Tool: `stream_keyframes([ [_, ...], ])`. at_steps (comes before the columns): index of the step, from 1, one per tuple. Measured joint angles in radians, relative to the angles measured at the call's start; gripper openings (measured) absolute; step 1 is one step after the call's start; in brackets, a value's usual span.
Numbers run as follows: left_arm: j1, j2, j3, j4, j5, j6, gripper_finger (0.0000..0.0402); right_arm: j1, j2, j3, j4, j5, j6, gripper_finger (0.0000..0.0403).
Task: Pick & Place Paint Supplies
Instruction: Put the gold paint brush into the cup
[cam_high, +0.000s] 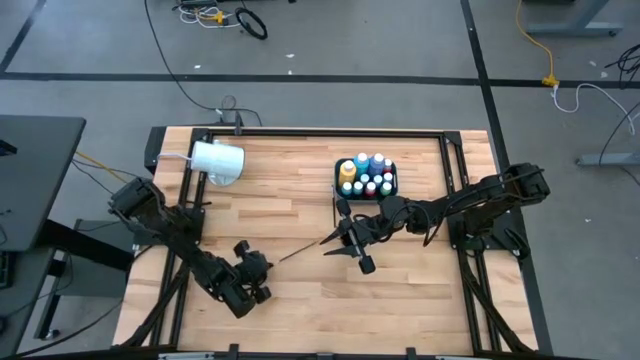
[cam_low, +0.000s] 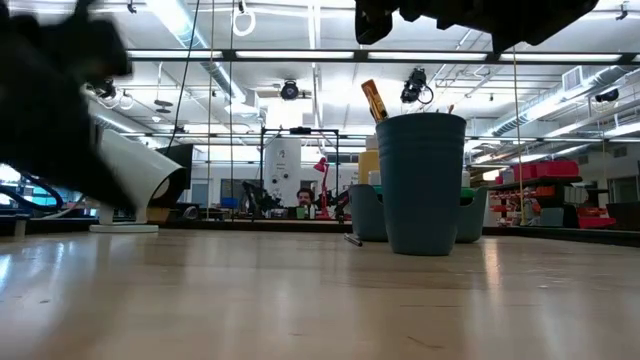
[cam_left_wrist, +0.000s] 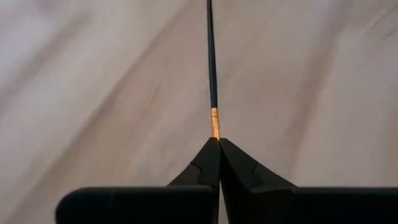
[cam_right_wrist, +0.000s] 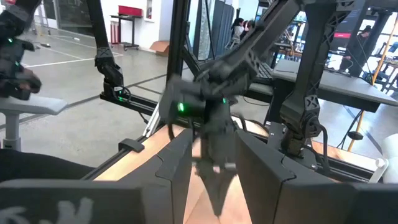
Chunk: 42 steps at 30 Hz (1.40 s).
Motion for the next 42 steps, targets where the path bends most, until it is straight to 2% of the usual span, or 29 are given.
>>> stream_keyframes([
  [3, 0.002, -0.037, 0.062, -0.040, -0.050, 0.103, 0.0003, 0.000, 0.000, 0.000, 0.000, 0.000, 0.000, 0.0123],
  [12, 0.004, -0.074, 0.279, -0.204, -0.080, 0.475, 0.0002, 0.000, 0.000, 0.000, -0.066, -0.001, 0.028, 0.0123],
  [16, 0.007, -0.075, 0.353, -0.214, -0.087, 0.694, 0.0001, -0.007, 0.001, 0.022, -0.188, -0.007, 0.180, 0.0123],
  [18, 0.011, -0.075, 0.382, -0.211, -0.098, 0.800, 0.0001, -0.014, 0.001, 0.059, -0.302, -0.050, 0.244, 0.0123],
  [22, 0.035, -0.075, 0.425, -0.210, -0.091, 0.983, 0.0001, -0.016, 0.001, 0.132, -0.489, -0.131, 0.266, 0.0123],
  [28, 0.101, -0.075, 0.465, -0.207, -0.052, 1.169, 0.0001, -0.021, 0.001, 0.211, -0.617, -0.241, 0.458, 0.0123],
  [33, 0.151, -0.075, 0.473, -0.175, -0.002, 1.307, 0.0001, -0.021, 0.001, 0.211, -0.661, -0.240, 0.554, 0.0123],
  [39, 0.189, -0.075, 0.473, -0.123, 0.047, 1.452, 0.0001, -0.021, 0.001, 0.211, -0.739, -0.117, 0.570, 0.0123],
  [42, 0.197, -0.075, 0.473, -0.077, 0.047, 1.531, 0.0000, -0.021, 0.001, 0.211, -0.768, -0.095, 0.570, 0.0123],
])
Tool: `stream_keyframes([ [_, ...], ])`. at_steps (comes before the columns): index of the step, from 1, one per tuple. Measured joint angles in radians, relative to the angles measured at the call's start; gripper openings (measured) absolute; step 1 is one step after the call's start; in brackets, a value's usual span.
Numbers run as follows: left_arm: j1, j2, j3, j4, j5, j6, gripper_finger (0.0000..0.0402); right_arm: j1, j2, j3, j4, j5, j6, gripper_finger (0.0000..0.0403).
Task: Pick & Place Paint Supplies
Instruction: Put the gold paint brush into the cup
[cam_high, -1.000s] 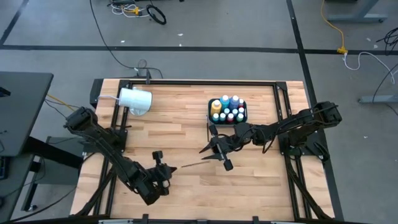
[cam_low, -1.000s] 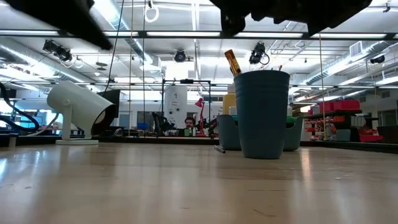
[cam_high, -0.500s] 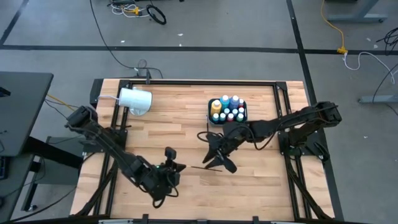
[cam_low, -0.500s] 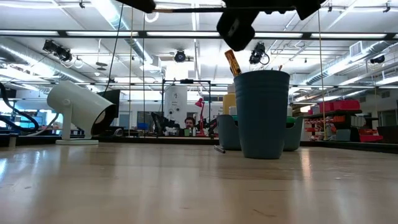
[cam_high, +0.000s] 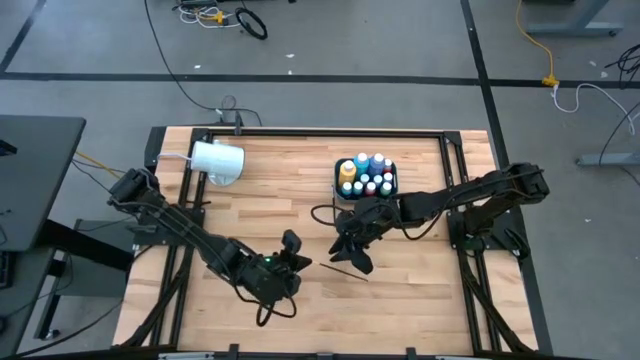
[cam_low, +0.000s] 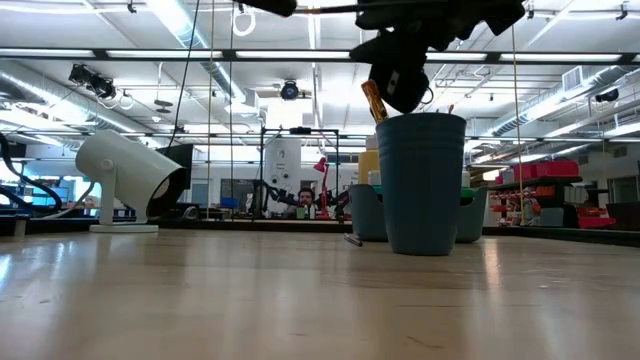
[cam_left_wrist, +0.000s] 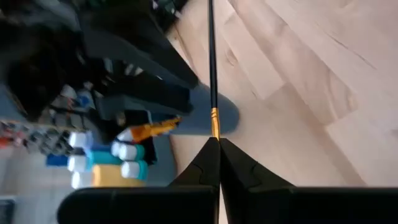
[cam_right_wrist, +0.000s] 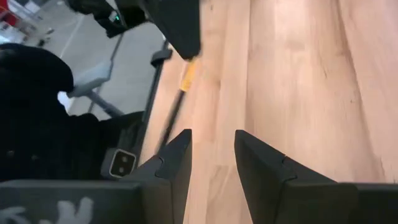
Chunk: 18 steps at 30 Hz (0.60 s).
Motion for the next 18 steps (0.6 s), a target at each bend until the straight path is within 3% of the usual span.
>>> stream_keyframes([
  [4, 0.010, 0.000, 0.000, 0.039, 0.000, 0.097, 0.0000, 0.000, 0.000, 0.000, -0.018, -0.008, 0.026, 0.0123],
  [11, 0.039, 0.000, 0.000, 0.041, 0.082, 0.133, 0.0000, -0.001, 0.000, 0.000, -0.018, -0.017, 0.053, 0.0123],
  [18, 0.042, 0.000, 0.000, 0.041, 0.100, 0.155, 0.0000, -0.003, 0.000, 0.000, -0.017, -0.050, 0.088, 0.0123],
])
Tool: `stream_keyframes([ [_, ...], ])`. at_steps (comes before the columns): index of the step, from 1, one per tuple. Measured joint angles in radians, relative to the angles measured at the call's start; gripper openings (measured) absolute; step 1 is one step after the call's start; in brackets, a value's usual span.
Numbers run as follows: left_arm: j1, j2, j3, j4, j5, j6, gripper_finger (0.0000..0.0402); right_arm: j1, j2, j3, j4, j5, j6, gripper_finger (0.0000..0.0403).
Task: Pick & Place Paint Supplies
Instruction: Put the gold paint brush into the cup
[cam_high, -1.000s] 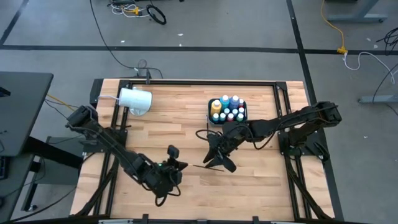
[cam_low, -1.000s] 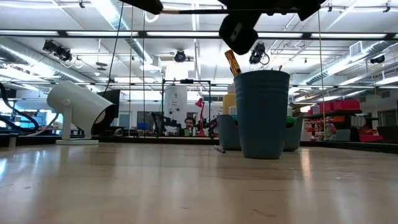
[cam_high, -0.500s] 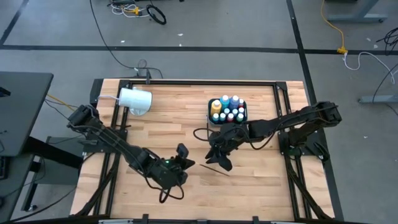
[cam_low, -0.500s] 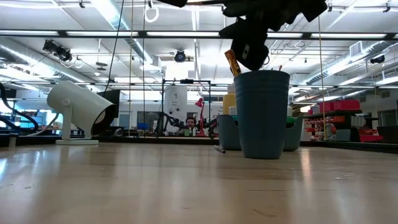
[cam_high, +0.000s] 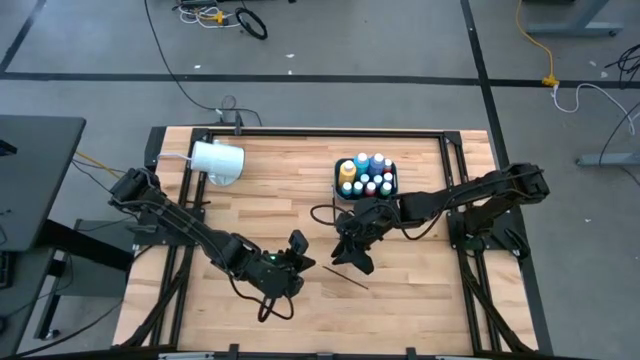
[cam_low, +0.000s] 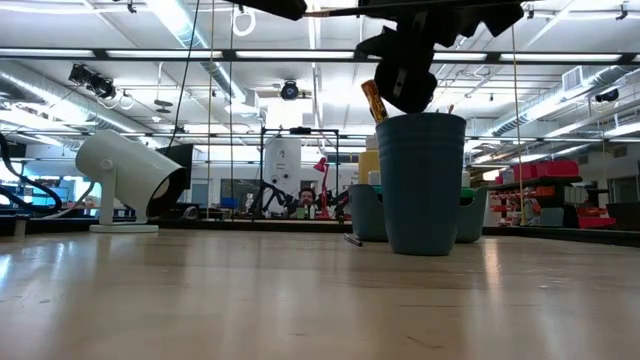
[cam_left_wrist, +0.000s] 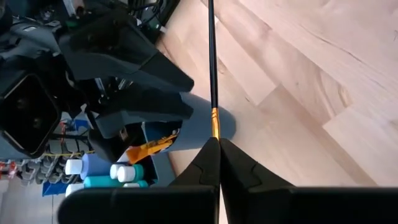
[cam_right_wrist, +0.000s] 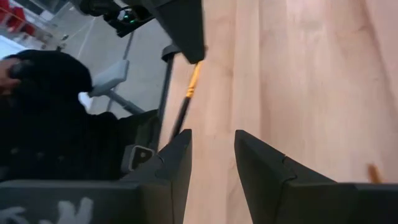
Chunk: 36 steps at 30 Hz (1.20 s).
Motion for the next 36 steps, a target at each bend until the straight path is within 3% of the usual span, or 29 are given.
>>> stream_keyframes([
  [20, 0.062, 0.000, 0.000, 0.029, -0.004, 0.109, 0.0000, 0.000, 0.000, 0.000, 0.022, -0.030, 0.021, 0.0120],
  [24, 0.064, 0.000, 0.000, 0.029, -0.001, 0.142, 0.0000, 0.000, 0.000, 0.000, 0.020, -0.028, 0.004, 0.0089],
  [29, 0.063, -0.003, 0.001, 0.035, 0.000, 0.186, 0.0000, -0.001, 0.000, -0.001, 0.004, -0.018, -0.026, 0.0017],
  [36, 0.065, -0.002, -0.001, 0.043, -0.018, 0.147, 0.0029, 0.000, -0.002, 0.001, -0.045, 0.045, -0.043, 0.0018],
])
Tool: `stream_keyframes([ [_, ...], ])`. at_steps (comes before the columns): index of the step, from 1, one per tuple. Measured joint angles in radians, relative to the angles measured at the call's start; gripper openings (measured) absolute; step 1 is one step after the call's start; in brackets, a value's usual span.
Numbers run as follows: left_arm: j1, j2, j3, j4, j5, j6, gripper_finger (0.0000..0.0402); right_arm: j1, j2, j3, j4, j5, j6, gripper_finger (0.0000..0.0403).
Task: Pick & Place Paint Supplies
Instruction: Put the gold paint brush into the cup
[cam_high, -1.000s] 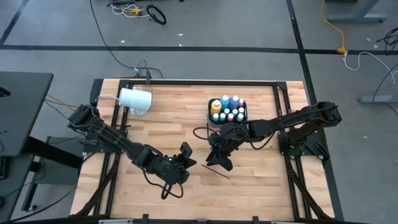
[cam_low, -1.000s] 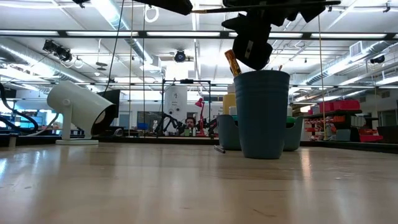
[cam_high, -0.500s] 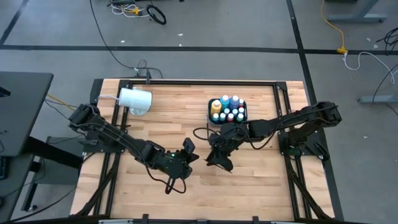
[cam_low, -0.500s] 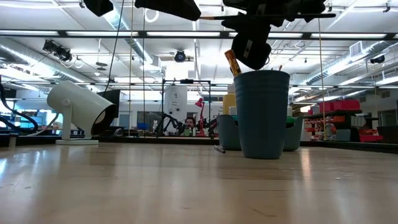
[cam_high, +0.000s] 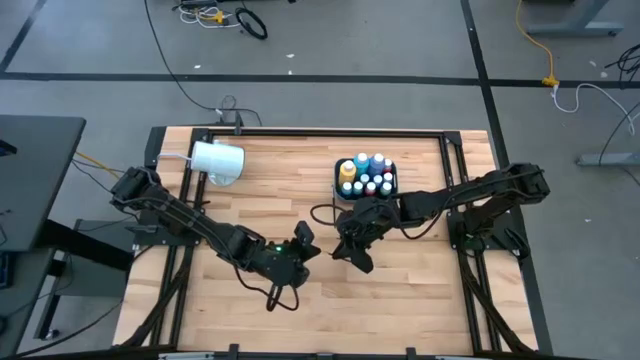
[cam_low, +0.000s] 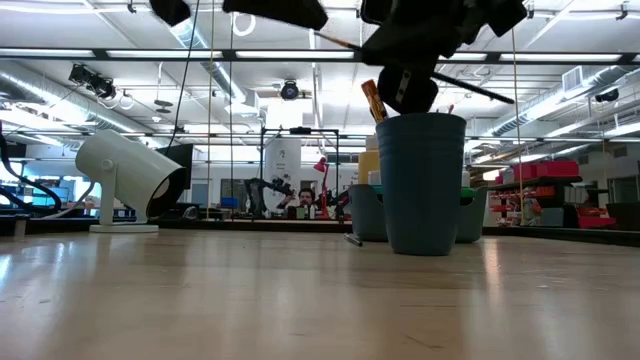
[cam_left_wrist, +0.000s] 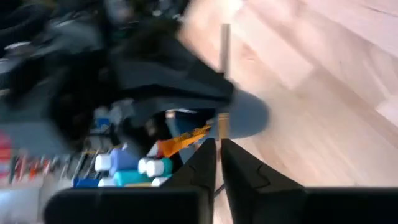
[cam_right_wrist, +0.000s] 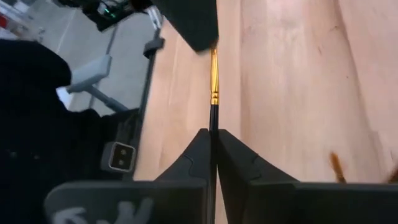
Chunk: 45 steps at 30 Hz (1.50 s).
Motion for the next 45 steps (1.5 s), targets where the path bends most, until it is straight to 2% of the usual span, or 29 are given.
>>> stream_keyframes([
  [5, -0.005, 0.001, 0.000, 0.052, -0.162, -0.093, 0.0072, 0.001, -0.009, -0.001, -0.003, 0.014, -0.085, 0.0006],
  [9, -0.029, 0.001, 0.016, 0.065, -0.319, -0.088, 0.0102, -0.003, -0.034, -0.001, 0.019, 0.077, -0.109, 0.0008],
  [11, -0.041, -0.013, 0.028, 0.063, -0.343, -0.091, 0.0113, -0.007, -0.065, -0.001, 0.024, 0.081, -0.117, 0.0008],
  [17, -0.046, -0.139, 0.036, 0.055, -0.196, -0.169, 0.0127, 0.002, -0.217, -0.001, 0.027, 0.196, -0.248, 0.0008],
  [22, -0.023, -0.292, 0.036, 0.022, -0.075, -0.242, 0.0122, 0.035, -0.310, -0.034, 0.092, 0.410, -0.414, 0.0006],
  [25, 0.016, -0.364, 0.036, 0.006, -0.027, -0.314, 0.0119, 0.060, -0.311, -0.124, 0.231, 0.478, -0.444, 0.0005],
  [29, 0.064, -0.433, -0.011, 0.037, -0.030, -0.354, 0.0121, 0.083, -0.267, -0.299, 0.496, 0.592, -0.486, 0.0005],
  [32, 0.100, -0.465, -0.067, 0.061, -0.031, -0.375, 0.0124, 0.089, -0.239, -0.417, 0.696, 0.654, -0.453, 0.0004],
  [36, 0.143, -0.479, -0.145, 0.140, -0.025, -0.376, 0.0126, 0.092, -0.210, -0.522, 0.846, 0.655, -0.455, 0.0006],
  [45, 0.256, -0.470, -0.261, 0.289, 0.079, -0.357, 0.0126, 0.092, -0.202, -0.558, 0.850, 0.651, -0.441, 0.0059],
])
